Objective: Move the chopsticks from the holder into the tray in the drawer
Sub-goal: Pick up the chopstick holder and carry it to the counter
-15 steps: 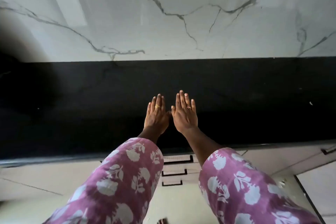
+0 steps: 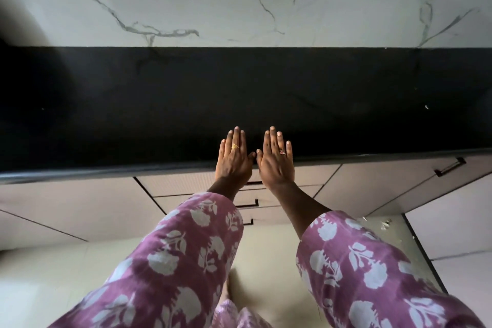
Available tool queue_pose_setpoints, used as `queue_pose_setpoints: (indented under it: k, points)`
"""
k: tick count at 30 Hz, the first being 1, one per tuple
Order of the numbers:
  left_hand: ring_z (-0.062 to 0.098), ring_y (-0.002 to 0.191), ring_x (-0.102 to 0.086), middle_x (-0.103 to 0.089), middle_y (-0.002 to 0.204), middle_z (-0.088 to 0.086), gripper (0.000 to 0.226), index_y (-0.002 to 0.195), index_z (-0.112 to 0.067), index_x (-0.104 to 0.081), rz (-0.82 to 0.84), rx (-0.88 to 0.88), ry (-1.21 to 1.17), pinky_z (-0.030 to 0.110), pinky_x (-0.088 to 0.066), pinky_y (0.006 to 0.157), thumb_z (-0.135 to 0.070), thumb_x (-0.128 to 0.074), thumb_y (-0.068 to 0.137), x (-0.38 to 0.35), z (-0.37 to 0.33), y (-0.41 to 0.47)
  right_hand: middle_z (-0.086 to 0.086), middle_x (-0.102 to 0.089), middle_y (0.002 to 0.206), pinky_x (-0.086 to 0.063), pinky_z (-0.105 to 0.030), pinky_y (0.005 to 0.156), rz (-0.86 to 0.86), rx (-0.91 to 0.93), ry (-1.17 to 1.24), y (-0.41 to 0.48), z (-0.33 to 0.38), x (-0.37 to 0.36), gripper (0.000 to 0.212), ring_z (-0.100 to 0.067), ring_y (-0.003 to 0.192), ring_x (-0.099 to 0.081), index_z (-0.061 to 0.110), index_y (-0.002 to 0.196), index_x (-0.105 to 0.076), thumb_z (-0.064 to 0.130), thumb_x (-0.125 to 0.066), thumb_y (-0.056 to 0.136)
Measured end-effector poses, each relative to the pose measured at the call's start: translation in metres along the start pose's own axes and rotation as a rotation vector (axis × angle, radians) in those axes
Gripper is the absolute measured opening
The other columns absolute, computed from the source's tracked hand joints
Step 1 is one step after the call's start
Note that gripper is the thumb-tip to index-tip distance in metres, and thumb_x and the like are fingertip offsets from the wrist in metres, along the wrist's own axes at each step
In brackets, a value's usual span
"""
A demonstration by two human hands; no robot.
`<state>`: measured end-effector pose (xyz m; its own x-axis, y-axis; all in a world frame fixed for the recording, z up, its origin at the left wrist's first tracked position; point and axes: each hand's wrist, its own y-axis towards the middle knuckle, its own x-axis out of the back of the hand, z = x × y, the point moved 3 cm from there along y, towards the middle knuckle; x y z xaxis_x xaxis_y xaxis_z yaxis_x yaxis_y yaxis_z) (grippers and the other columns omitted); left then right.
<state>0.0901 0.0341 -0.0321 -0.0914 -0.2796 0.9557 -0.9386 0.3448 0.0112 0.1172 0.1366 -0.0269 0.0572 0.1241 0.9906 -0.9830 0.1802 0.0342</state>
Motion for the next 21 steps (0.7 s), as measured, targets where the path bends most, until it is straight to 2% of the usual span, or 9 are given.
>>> queue_pose_setpoints:
  k: [6, 12, 15, 19, 21]
  points:
    - [0.023, 0.147, 0.01, 0.009, 0.159, 0.011, 0.065, 0.15, -0.005, 0.003, 0.04, -0.022, -0.019, 0.034, 0.008, 0.117, -0.037, -0.025, 0.102, -0.025, -0.024, -0.073, -0.009, 0.004, 0.159, 0.0, -0.038, 0.119, 0.042, -0.047, 0.053, -0.076, -0.02, -0.018, 0.057, -0.023, 0.148, 0.002, 0.009, 0.149, -0.001, 0.033, -0.022, 0.102]
    - [0.023, 0.147, 0.008, 0.009, 0.159, 0.011, 0.063, 0.15, -0.006, 0.006, 0.106, -0.078, 0.02, 0.034, 0.007, 0.118, -0.036, -0.022, 0.102, -0.052, -0.043, -0.124, -0.012, -0.006, 0.158, -0.007, -0.04, 0.119, 0.036, -0.101, 0.118, -0.141, -0.031, -0.03, 0.056, -0.026, 0.147, -0.007, 0.007, 0.149, -0.01, 0.032, -0.025, 0.101]
    - [0.023, 0.147, 0.009, 0.009, 0.159, 0.011, 0.062, 0.15, -0.006, 0.006, 0.162, -0.159, 0.018, 0.035, 0.006, 0.118, -0.028, -0.026, 0.101, -0.067, -0.055, -0.153, -0.013, -0.011, 0.158, -0.008, -0.042, 0.119, 0.049, -0.211, 0.165, -0.187, -0.042, -0.044, 0.056, -0.027, 0.147, -0.011, 0.007, 0.148, -0.014, 0.033, -0.02, 0.099]
    - [0.026, 0.147, 0.007, 0.007, 0.159, 0.012, 0.063, 0.15, -0.004, 0.003, 0.214, -0.279, 0.078, 0.036, 0.007, 0.118, -0.023, -0.03, 0.1, -0.085, -0.068, -0.186, -0.008, 0.002, 0.159, 0.0, -0.037, 0.119, 0.108, -0.393, 0.202, -0.241, -0.055, -0.063, 0.055, -0.021, 0.148, 0.001, 0.01, 0.149, -0.002, 0.031, -0.019, 0.101]
    - [0.027, 0.148, 0.005, 0.006, 0.159, 0.012, 0.063, 0.15, -0.004, 0.003, 0.249, -0.344, 0.095, 0.037, 0.006, 0.118, -0.023, -0.03, 0.1, -0.095, -0.078, -0.206, -0.007, 0.002, 0.159, 0.0, -0.037, 0.12, 0.121, -0.488, 0.214, -0.272, -0.06, -0.07, 0.056, -0.02, 0.148, 0.002, 0.009, 0.149, -0.001, 0.031, -0.022, 0.101]
